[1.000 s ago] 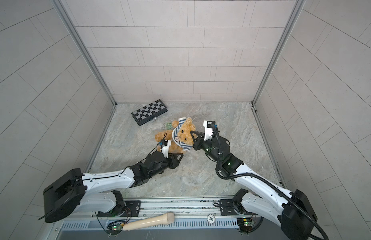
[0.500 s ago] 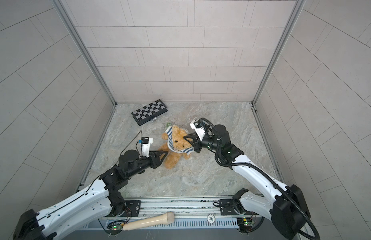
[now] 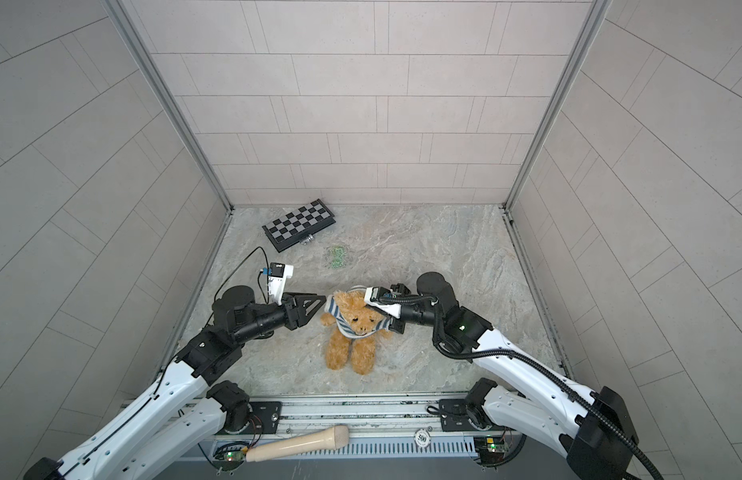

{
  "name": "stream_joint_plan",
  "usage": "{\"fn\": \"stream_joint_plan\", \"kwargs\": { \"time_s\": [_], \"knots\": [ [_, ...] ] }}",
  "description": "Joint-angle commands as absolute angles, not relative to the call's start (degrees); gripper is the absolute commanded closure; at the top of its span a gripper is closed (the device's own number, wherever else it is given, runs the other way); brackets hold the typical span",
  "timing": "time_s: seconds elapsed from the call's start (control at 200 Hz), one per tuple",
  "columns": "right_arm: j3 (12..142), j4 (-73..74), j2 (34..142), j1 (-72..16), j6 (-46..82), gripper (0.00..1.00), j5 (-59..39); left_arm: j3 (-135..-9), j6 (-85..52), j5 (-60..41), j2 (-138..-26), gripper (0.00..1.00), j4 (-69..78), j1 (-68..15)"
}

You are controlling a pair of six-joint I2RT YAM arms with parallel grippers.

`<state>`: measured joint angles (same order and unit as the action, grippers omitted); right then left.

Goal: Dress the teddy bear

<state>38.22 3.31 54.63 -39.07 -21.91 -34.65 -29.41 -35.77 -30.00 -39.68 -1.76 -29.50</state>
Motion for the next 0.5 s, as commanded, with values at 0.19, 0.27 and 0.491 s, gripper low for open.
{"fn": "stream_joint_plan", "kwargs": {
  "time_s": [0.19,0.27,0.491],
  "knots": [
    [38.13,12.18,54.52,-39.11,-26.08,1.0,-40.38,-26.68,-37.43,-33.43,-43.42,0.51,4.9,-29.18],
    [38.7,11.11,55.16,-39.11,-26.28,1.0,-39.52,-27.09,-37.52,-33.55,-44.42,0.6,5.9,-29.7],
    [39.03,9.32,55.51,-39.11,-27.14,1.0,-35.72,-25.04,-38.68,-34.29,-44.71,0.89,9.58,-30.1]
  ]
}}
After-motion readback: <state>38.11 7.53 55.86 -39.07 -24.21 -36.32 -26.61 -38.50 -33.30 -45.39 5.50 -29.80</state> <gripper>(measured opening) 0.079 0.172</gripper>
